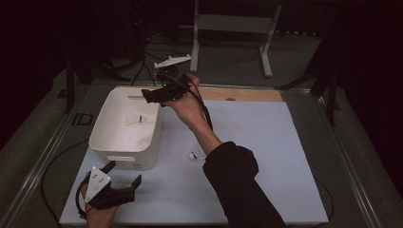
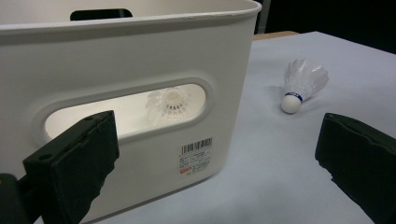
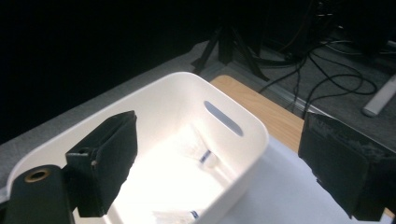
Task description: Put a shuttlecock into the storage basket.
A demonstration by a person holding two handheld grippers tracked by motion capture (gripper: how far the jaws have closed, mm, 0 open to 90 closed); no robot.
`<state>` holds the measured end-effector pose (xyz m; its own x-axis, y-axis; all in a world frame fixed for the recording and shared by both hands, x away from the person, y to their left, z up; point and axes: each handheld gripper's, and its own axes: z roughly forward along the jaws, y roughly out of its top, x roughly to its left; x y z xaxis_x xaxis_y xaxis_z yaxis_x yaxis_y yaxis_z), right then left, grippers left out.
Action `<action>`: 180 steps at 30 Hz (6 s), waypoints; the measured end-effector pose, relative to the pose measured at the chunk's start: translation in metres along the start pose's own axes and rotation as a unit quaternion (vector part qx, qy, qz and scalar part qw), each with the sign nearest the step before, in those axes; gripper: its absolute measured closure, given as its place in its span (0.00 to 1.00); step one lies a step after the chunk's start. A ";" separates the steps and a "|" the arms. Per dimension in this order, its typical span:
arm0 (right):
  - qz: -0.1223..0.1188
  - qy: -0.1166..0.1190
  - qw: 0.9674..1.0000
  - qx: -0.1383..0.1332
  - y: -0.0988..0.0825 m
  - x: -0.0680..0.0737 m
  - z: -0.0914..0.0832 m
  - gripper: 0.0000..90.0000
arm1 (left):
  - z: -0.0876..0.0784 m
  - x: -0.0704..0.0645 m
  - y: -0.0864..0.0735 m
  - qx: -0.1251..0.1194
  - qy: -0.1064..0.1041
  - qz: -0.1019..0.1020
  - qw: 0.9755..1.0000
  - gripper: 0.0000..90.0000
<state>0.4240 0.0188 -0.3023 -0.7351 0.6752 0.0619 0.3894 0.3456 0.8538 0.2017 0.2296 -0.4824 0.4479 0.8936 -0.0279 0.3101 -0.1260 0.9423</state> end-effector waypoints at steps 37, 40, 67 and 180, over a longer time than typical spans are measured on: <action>-0.006 -0.042 0.999 0.007 -0.024 -0.041 -0.033 0.13 | 0.000 0.000 0.000 0.000 0.001 0.001 1.000 0.00; -0.006 -0.042 0.999 0.009 -0.026 -0.043 -0.034 0.13 | 0.001 -0.001 0.000 0.000 0.001 0.000 1.000 0.00; 0.004 -0.052 0.999 0.013 -0.043 -0.060 -0.044 0.13 | 0.001 -0.001 0.000 -0.001 0.003 0.000 1.000 0.00; 0.036 -0.061 0.996 0.054 -0.144 -0.084 -0.059 0.11 | 0.002 -0.001 0.000 0.002 0.003 0.002 1.000 0.00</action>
<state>0.3971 -0.1263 -0.4003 -0.6325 0.7728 0.0517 0.5005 0.3570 0.7887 0.2029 0.2275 -0.4835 0.4445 0.8955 -0.0230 0.3118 -0.1307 0.9411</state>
